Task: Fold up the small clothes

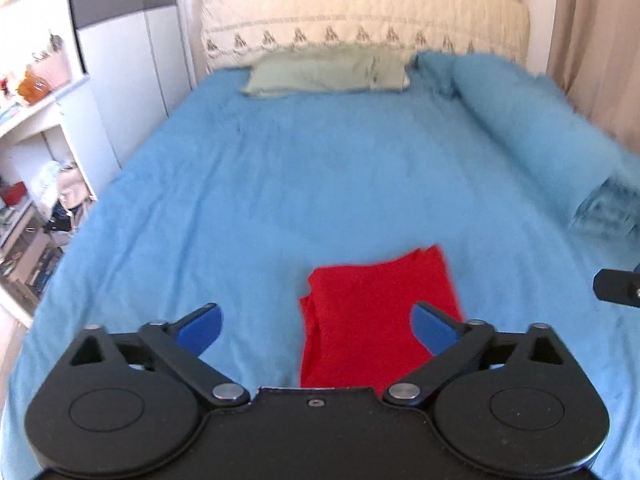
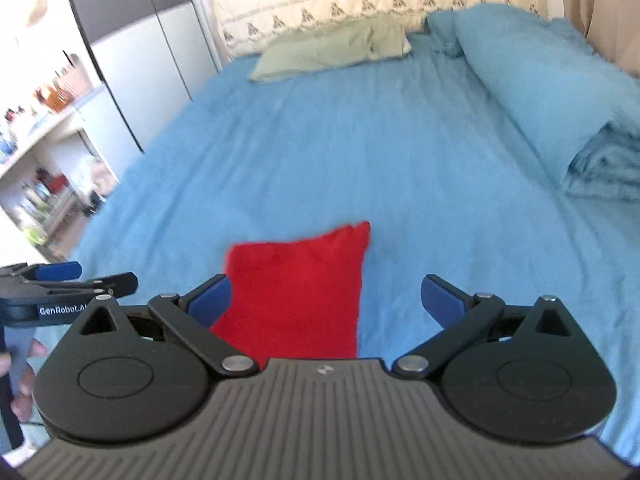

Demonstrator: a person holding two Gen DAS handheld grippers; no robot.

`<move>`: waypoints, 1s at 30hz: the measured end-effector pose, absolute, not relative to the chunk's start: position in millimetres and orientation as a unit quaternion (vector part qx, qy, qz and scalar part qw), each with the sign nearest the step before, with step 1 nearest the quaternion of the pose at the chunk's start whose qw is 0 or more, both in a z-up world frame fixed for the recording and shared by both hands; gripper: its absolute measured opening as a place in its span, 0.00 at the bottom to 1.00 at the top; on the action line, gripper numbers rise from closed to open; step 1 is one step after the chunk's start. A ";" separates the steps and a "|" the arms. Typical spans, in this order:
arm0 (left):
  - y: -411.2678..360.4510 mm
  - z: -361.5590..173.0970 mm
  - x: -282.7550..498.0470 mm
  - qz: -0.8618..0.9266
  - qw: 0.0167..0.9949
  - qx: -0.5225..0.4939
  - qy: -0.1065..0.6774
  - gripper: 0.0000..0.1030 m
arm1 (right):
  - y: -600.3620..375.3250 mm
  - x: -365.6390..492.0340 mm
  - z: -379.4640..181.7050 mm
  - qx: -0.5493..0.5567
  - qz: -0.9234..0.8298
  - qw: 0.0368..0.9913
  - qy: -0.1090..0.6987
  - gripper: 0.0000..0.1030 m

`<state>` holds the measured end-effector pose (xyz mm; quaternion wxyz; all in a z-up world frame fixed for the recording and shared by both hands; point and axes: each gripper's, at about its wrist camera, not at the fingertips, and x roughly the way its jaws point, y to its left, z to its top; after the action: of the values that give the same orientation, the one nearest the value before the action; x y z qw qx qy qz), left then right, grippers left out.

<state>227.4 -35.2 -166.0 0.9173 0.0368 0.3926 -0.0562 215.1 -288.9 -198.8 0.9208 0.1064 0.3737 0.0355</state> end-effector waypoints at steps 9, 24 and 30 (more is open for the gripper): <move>-42.3 -64.5 125.5 -0.038 0.919 0.017 0.391 1.00 | -291.7 110.6 -78.4 0.041 -0.022 0.917 0.396 1.00; -34.3 -20.8 14.3 -0.008 0.891 0.041 0.452 1.00 | -280.4 -11.6 -37.1 0.040 -0.053 0.868 0.491 1.00; -40.3 -17.8 -10.1 0.001 0.887 0.048 0.459 1.00 | -275.8 -36.8 -29.4 0.042 -0.056 0.862 0.502 1.00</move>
<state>-10.1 -40.3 -17.8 0.8871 0.0479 0.4591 0.0010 -36.8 -275.8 -29.4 0.8623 0.0419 0.5016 -0.0555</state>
